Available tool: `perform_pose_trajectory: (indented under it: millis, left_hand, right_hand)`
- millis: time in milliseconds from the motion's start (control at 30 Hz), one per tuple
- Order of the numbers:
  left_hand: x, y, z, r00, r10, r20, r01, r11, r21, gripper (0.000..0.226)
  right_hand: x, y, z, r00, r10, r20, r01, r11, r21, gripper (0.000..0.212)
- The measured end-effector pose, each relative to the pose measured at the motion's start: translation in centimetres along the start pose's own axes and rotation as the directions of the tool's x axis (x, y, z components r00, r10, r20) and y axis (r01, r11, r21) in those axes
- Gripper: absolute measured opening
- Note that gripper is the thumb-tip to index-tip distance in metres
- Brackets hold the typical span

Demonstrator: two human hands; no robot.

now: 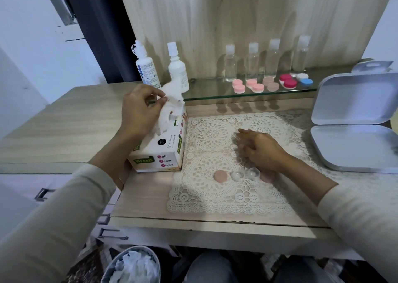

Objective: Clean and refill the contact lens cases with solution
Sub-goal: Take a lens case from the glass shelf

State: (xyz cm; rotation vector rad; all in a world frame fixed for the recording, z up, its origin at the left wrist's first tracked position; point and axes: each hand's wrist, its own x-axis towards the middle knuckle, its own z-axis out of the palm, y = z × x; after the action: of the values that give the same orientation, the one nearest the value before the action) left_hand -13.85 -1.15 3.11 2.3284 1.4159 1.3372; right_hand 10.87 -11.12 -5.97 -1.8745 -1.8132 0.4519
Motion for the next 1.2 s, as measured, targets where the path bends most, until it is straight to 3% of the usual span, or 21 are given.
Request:
perform_pose_trajectory:
  millis: [67, 200, 333, 433, 500, 567, 667, 700, 767, 833, 900, 1000, 1067, 1200]
  left_hand:
    - [-0.3, 1.6, -0.3, 0.999, 0.054, 0.008, -0.053, 0.994, -0.091, 0.009]
    - [-1.1, 5.0, -0.3, 0.993, 0.046, 0.111, -0.015, 0.965, -0.262, 0.012]
    - [-2.4, 8.4, 0.0, 0.985, 0.086, 0.152, -0.030, 0.940, -0.340, 0.007]
    - [-3.8, 9.7, 0.9, 0.981, 0.104, 0.165, -0.032, 0.921, -0.389, 0.008]
    - [-4.6, 10.1, 1.7, 0.980, 0.079, 0.182, 0.003, 0.912, -0.411, 0.013]
    - [-5.5, 10.5, 2.4, 0.975, 0.055, 0.216, 0.044, 0.903, -0.428, 0.016]
    - [-6.7, 10.8, 3.1, 0.965, 0.074, 0.252, 0.044, 0.900, -0.433, 0.011]
    - [-7.1, 10.8, 3.2, 0.964, 0.085, 0.253, 0.032, 0.905, -0.425, 0.010]
    - [-7.7, 10.5, 3.5, 0.967, 0.096, 0.238, 0.003, 0.922, -0.386, 0.014]
    - [-8.1, 9.9, 3.5, 0.958, 0.116, 0.263, -0.014, 0.932, -0.362, 0.026]
    - [-8.6, 9.3, 3.3, 0.921, 0.128, 0.368, 0.010, 0.937, -0.350, 0.043]
    - [-9.4, 8.5, 3.1, 0.832, 0.068, 0.550, 0.108, 0.954, -0.281, 0.063]
    - [-10.1, 8.0, 3.4, 0.815, 0.046, 0.578, 0.133, 0.956, -0.263, 0.059]
    - [-11.0, 7.8, 4.1, 0.870, 0.053, 0.491, 0.121, 0.941, -0.315, 0.022]
  right_hand:
    - [-0.3, -1.1, -0.7, 0.998, 0.010, -0.062, -0.004, 0.996, 0.090, 0.041]
    - [-1.2, -3.9, -2.6, 0.979, -0.056, -0.195, 0.098, 0.972, 0.215, 0.040]
    - [-2.5, -6.5, -4.1, 0.966, -0.027, -0.257, 0.156, 0.855, 0.495, 0.049]
    - [-3.1, -7.1, -4.1, 0.947, -0.008, -0.322, 0.221, 0.744, 0.631, 0.074]
    - [-3.6, -6.7, -3.6, 0.944, -0.014, -0.330, 0.231, 0.741, 0.631, 0.086]
    - [-4.2, -6.2, -3.0, 0.943, -0.017, -0.334, 0.232, 0.752, 0.617, 0.070]
    - [-4.9, -5.7, -2.4, 0.931, 0.002, -0.364, 0.228, 0.775, 0.590, 0.014]
    - [-5.1, -5.4, -2.2, 0.930, 0.027, -0.366, 0.209, 0.781, 0.589, 0.018]
    - [-5.5, -4.9, -1.9, 0.937, 0.071, -0.343, 0.172, 0.760, 0.627, 0.035]
    - [-5.8, -4.4, -1.9, 0.953, 0.092, -0.288, 0.137, 0.717, 0.684, 0.026]
    - [-6.1, -3.9, -1.9, 0.969, 0.104, -0.225, 0.102, 0.662, 0.743, 0.015]
    - [-6.2, -2.8, -1.8, 0.980, 0.129, -0.148, 0.048, 0.575, 0.817, 0.018]
    - [-6.1, -2.4, -1.8, 0.980, 0.173, -0.096, -0.008, 0.517, 0.856, 0.012]
    - [-6.2, -2.2, -1.9, 0.977, 0.211, 0.004, -0.089, 0.393, 0.915, 0.020]
